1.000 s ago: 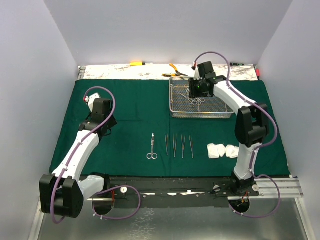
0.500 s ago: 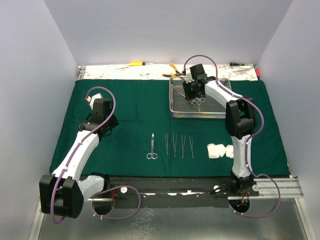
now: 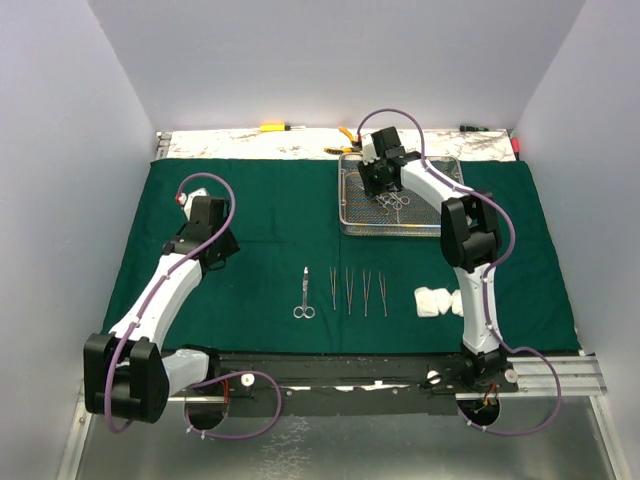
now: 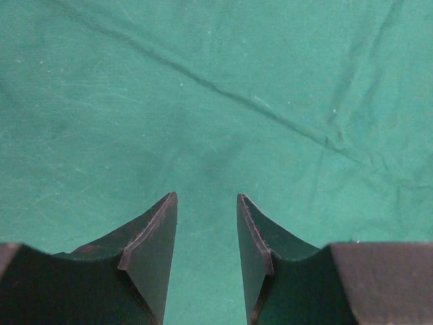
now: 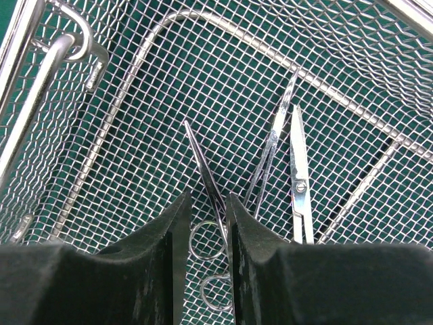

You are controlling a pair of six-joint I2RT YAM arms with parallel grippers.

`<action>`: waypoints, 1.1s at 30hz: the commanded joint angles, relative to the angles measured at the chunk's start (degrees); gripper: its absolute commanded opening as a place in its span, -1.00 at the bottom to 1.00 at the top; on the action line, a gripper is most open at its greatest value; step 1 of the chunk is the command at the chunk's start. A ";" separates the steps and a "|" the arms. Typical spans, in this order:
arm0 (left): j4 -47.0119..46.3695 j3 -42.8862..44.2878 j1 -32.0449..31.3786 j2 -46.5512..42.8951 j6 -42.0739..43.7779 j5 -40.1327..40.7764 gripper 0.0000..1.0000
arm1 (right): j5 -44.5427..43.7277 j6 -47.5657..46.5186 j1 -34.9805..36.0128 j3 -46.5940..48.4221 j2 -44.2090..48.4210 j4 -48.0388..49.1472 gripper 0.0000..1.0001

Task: Open and lay out the surgical kit
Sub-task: Pick up the medical item from the container.

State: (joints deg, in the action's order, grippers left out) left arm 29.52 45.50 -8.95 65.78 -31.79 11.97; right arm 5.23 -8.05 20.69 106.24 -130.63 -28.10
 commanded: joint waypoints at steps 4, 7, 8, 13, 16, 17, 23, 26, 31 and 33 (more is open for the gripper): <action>-0.79 2.02 0.40 1.81 1.38 1.03 -0.15 | 0.52 -2.58 0.24 0.61 -1.10 0.41 -0.40; -1.27 1.90 0.42 2.60 1.38 1.13 -0.15 | 0.74 -3.06 0.23 1.03 -2.35 -0.72 -0.40; -1.45 1.90 0.40 2.86 1.34 1.13 -0.15 | 0.81 -2.97 0.22 1.45 -3.08 -1.65 -0.40; -2.04 1.88 0.41 4.00 0.67 1.37 -0.15 | 3.21 -2.95 0.22 0.22 -5.43 -4.58 -0.40; -2.27 1.89 0.41 4.64 -0.03 1.31 -0.15 | 3.11 -2.84 0.23 -0.56 -6.87 -5.11 -0.54; -2.34 1.94 0.40 4.81 -0.15 1.18 -0.15 | 2.55 -2.78 0.23 -0.29 -7.48 -5.39 -0.66; -2.40 2.55 0.42 5.43 -0.67 1.30 -0.15 | -3.91 -3.13 0.23 1.09 -7.61 -4.38 -0.99; -2.36 3.09 0.35 5.75 -0.64 1.22 -0.15 | -7.04 -3.55 0.20 0.19 -4.66 -1.02 -0.99; -2.36 3.96 0.39 5.76 -0.30 1.46 -0.15 | -6.34 -2.13 0.22 -0.41 2.63 2.61 -0.99; -2.36 4.31 0.37 5.76 -0.20 1.57 -0.15 | -5.61 -0.70 0.25 -0.53 5.59 3.55 -0.99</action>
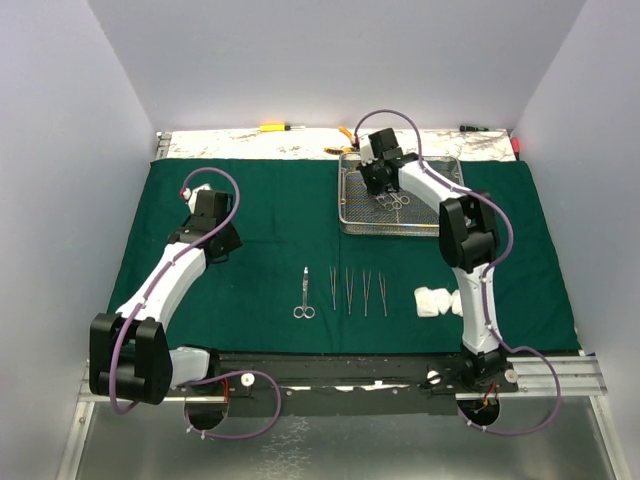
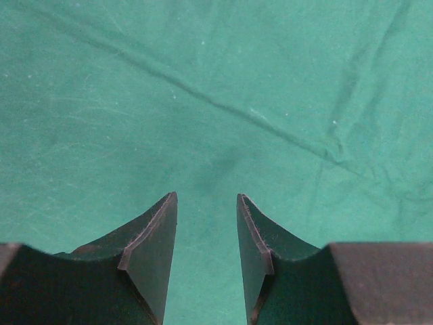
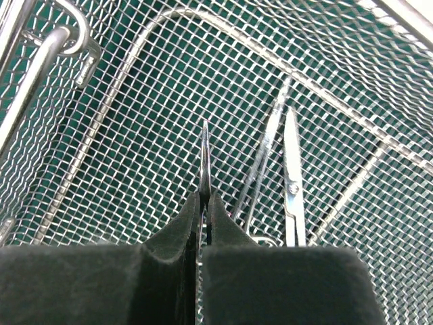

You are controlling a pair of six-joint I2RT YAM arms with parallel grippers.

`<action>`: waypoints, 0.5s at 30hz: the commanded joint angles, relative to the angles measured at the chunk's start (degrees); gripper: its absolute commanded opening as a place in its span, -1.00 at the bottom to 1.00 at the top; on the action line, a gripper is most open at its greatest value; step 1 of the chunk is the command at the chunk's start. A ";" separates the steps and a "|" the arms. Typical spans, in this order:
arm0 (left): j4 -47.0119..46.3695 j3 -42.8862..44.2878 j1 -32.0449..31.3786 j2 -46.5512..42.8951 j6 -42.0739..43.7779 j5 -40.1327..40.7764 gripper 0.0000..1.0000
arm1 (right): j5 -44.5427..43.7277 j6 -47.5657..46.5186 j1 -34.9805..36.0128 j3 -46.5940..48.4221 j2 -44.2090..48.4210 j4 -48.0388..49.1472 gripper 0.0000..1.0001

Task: Open and lay out the surgical kit
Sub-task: Pick up the medical item from the container.

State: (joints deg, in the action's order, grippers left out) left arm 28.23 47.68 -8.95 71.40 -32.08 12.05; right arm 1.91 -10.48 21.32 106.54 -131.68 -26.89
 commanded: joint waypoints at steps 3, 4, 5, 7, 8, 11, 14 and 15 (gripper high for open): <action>-1.07 2.62 0.38 0.06 0.08 1.48 -0.15 | -0.14 4.90 -0.39 -1.53 10.95 3.85 -0.99; -1.07 2.79 0.40 0.06 0.02 1.56 -0.15 | 0.25 6.28 -0.38 -1.76 12.26 4.25 -0.99; -1.07 2.99 0.36 0.06 -0.05 1.64 -0.15 | 0.31 7.83 -0.28 -2.05 13.41 4.75 -0.99; -1.00 3.35 0.42 -0.07 -0.30 1.79 -0.15 | -0.27 11.98 -0.12 -2.40 15.68 5.26 -0.99; -0.98 3.45 0.36 -0.20 -0.51 1.71 -0.15 | -0.39 14.00 0.03 -2.79 16.73 5.66 -0.99; -0.69 3.72 0.40 -0.76 -1.39 1.29 -0.15 | -1.14 18.74 1.51 -4.56 20.68 7.25 -0.99; -0.17 3.70 0.41 -1.57 -2.31 0.96 -0.15 | -1.56 24.36 4.31 -7.13 24.17 9.36 -0.99; 0.08 3.61 0.42 -1.87 -2.56 0.90 -0.15 | -3.22 26.66 5.60 -7.99 25.30 10.11 -0.99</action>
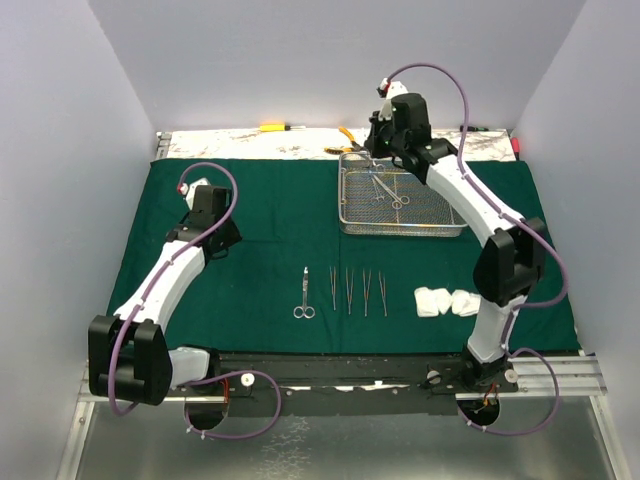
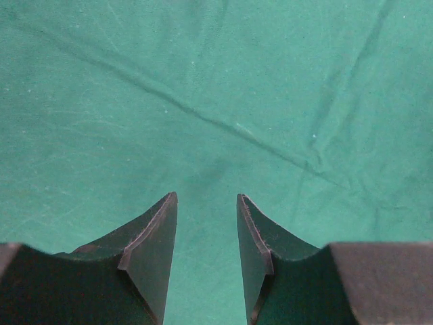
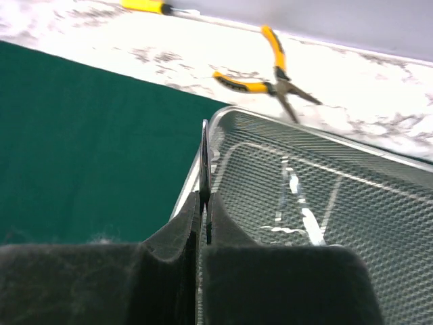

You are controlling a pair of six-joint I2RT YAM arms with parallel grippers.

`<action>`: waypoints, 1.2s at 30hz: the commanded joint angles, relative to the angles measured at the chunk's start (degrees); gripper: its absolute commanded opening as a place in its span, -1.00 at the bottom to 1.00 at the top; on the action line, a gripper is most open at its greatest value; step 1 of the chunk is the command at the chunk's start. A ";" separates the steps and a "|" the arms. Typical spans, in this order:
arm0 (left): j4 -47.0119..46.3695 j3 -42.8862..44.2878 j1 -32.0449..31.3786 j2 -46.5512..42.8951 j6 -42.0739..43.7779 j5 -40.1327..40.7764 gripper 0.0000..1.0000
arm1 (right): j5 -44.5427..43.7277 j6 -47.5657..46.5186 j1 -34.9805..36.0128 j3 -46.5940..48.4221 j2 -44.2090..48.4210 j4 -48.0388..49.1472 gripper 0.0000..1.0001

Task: Open and lay out the surgical kit
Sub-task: Pick up the medical item from the container, then place the medical item in the surgical kit.

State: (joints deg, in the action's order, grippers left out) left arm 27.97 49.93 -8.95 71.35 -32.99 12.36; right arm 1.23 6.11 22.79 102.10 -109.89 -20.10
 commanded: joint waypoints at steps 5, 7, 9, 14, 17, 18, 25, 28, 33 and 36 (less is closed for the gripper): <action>1.44 0.78 0.36 -4.43 -2.27 1.18 -0.15 | -7.11 24.96 11.42 -10.23 8.86 8.39 -0.99; 1.79 0.18 0.40 -5.77 -2.32 2.07 -0.15 | -10.27 31.33 14.83 -12.14 9.77 8.35 -0.99; 2.14 -0.56 0.41 -7.11 -2.58 3.49 -0.15 | -17.24 39.09 19.35 -12.93 9.75 3.87 -0.99; 3.95 -1.03 0.38 -9.88 -2.45 3.35 -0.15 | -23.71 51.10 28.07 -12.24 5.67 -5.74 -0.99; 4.03 -3.01 0.38 -12.18 -2.43 4.63 -0.15 | -23.52 55.31 31.76 -12.86 3.27 -7.50 -0.99; 4.03 -3.84 0.42 -12.87 -2.38 5.63 -0.15 | -23.46 55.79 33.05 -12.89 2.55 -7.65 -0.99; 4.18 -8.22 0.42 -17.28 -2.40 7.32 -0.15 | -22.28 58.94 38.98 -11.84 -3.22 -10.05 -0.99; 4.31 -8.38 0.42 -18.35 -2.54 8.07 -0.14 | -21.80 60.54 40.49 -11.99 -5.38 -9.95 -0.99; 5.34 -8.53 0.41 -19.50 -3.25 9.61 -0.14 | -23.99 61.62 42.71 -12.64 -7.87 -7.83 -0.99; 5.51 -8.65 0.42 -19.93 -3.39 9.68 -0.13 | -25.96 62.54 43.70 -13.08 -9.25 -7.60 -0.99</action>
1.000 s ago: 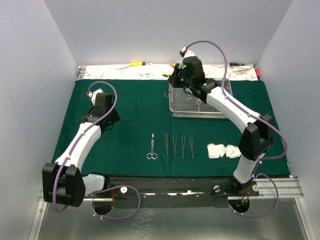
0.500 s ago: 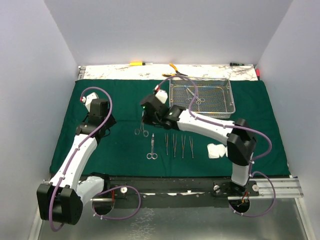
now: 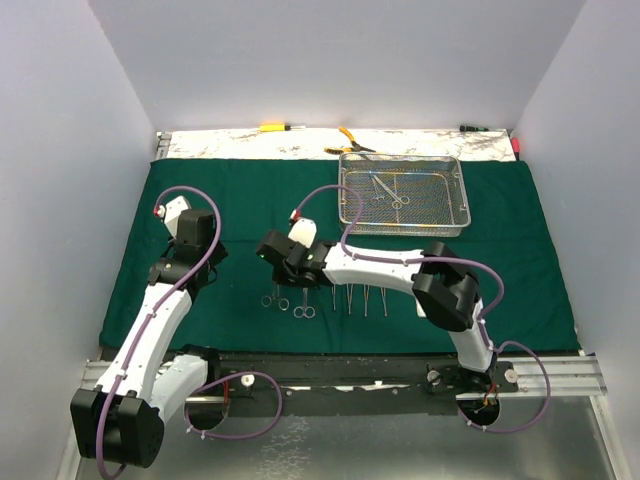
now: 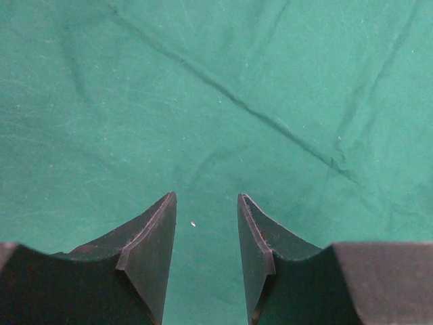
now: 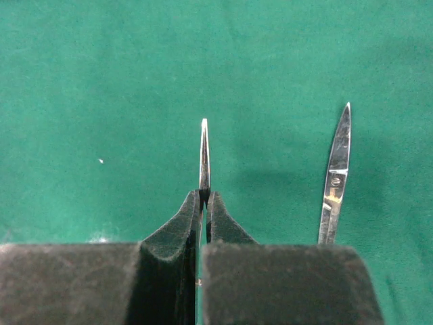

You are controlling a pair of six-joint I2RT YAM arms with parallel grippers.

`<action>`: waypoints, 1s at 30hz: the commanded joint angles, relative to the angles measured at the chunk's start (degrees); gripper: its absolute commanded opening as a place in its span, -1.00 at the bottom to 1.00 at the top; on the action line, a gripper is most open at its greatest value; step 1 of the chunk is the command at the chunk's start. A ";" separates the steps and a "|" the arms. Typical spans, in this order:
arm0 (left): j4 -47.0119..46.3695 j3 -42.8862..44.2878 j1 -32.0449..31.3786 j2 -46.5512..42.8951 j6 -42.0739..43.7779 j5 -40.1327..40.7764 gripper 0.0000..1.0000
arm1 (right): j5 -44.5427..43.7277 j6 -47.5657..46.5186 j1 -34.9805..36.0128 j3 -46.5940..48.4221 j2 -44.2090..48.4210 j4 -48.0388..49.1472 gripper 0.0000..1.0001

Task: Open and lay out the surgical kit
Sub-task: Place the medical item in the surgical kit.

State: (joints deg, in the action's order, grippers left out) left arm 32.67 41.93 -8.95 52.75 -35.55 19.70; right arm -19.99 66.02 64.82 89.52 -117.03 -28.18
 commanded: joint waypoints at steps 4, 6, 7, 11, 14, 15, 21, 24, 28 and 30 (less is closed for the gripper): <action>0.76 -0.61 0.34 -0.85 -0.60 1.38 -0.13 | -6.29 2.42 2.41 -1.44 -3.34 2.10 -0.99; 0.73 -0.54 0.40 -0.37 -0.47 0.73 -0.12 | -6.29 1.46 2.42 -1.57 -4.06 3.26 -0.99; 0.78 -0.44 0.42 -0.11 -0.29 0.31 -0.12 | -6.53 1.36 2.42 -1.54 -4.46 3.46 -0.99; 0.78 -0.36 0.42 0.07 0.16 -0.66 -0.12 | -7.59 1.52 2.42 -1.81 -5.83 4.61 -0.99; 0.82 -0.36 0.38 0.14 0.31 -0.76 -0.11 | -7.46 0.59 2.50 -2.32 -6.73 6.79 -0.99; 0.82 -0.35 0.41 0.20 0.37 -0.87 -0.11 | -7.43 -0.19 2.51 -1.95 -7.26 7.04 -0.99; 0.82 -0.32 0.42 -0.30 0.35 -1.12 -0.11 | -5.04 -3.13 2.48 0.95 -10.66 5.54 -0.68; 0.82 -0.39 0.41 -0.46 0.18 -1.08 -0.11 | -4.69 -2.35 2.49 2.11 -10.85 3.08 -0.43; 0.73 -0.54 0.42 -0.27 -0.21 -1.20 -0.11 | -6.65 -1.25 2.48 1.77 -7.74 1.67 -0.19; 0.73 -0.42 0.43 0.18 -0.13 -1.69 -0.11 | -7.55 -1.60 2.49 1.36 -5.41 1.64 -0.13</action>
State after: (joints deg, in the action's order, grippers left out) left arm 32.80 41.91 -8.95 52.82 -35.79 19.51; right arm -24.71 64.51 67.05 91.39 -124.81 -22.22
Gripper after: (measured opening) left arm 0.443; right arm 0.414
